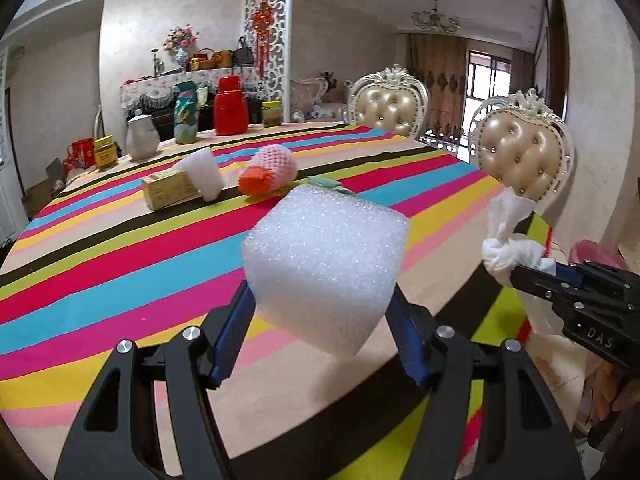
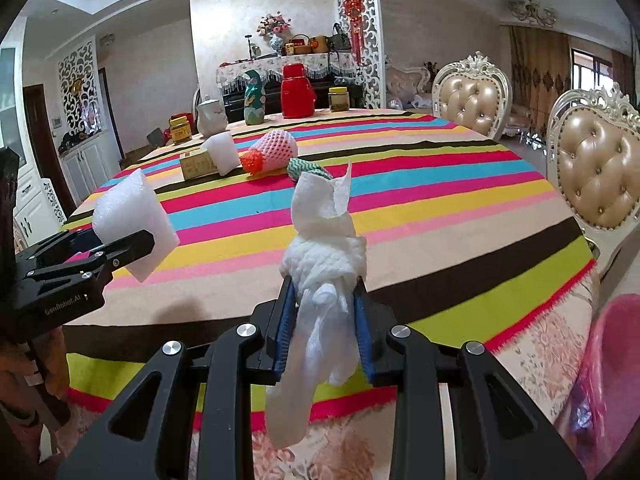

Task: Collect trash

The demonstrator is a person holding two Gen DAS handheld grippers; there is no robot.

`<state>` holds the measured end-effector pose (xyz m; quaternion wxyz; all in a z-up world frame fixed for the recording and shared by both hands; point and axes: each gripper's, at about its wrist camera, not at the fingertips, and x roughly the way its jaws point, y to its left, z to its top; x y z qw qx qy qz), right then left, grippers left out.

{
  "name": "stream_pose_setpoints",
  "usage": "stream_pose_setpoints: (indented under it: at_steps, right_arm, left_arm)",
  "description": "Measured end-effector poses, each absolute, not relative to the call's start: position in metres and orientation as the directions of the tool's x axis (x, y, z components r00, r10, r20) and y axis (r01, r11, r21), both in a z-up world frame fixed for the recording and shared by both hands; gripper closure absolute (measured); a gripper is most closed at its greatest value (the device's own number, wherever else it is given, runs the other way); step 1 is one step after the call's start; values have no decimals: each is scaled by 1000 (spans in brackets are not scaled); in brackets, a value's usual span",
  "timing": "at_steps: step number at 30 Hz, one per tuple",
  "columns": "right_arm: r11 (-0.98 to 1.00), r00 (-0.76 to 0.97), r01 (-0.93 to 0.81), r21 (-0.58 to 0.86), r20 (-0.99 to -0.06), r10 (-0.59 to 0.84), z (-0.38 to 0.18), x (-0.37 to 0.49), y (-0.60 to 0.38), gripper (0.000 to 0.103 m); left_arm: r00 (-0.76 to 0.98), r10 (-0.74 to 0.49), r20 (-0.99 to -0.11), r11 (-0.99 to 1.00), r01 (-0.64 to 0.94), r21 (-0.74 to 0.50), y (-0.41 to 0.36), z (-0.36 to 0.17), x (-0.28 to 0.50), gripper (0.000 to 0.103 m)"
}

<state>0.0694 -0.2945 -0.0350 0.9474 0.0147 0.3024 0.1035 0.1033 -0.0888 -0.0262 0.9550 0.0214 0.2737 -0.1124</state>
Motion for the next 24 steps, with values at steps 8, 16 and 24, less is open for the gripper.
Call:
stream_pose_setpoints:
  at_steps: [8, 16, 24]
  right_arm:
    - [979, 789, -177, 105, -579, 205, -44, 61, -304, 74]
    - [984, 811, -142, 108, -557, 178, -38, 47, -324, 74]
    - [992, 841, -68, 102, -529, 112, -26, 22, -362, 74]
  left_arm:
    - [808, -241, -538, 960, 281, -7, -114, -29, 96, 40]
    - [788, -286, -545, 941, 339, -2, -132, -27, 90, 40]
    - [737, -392, -551, 890, 455, -24, -174, -20, 85, 40]
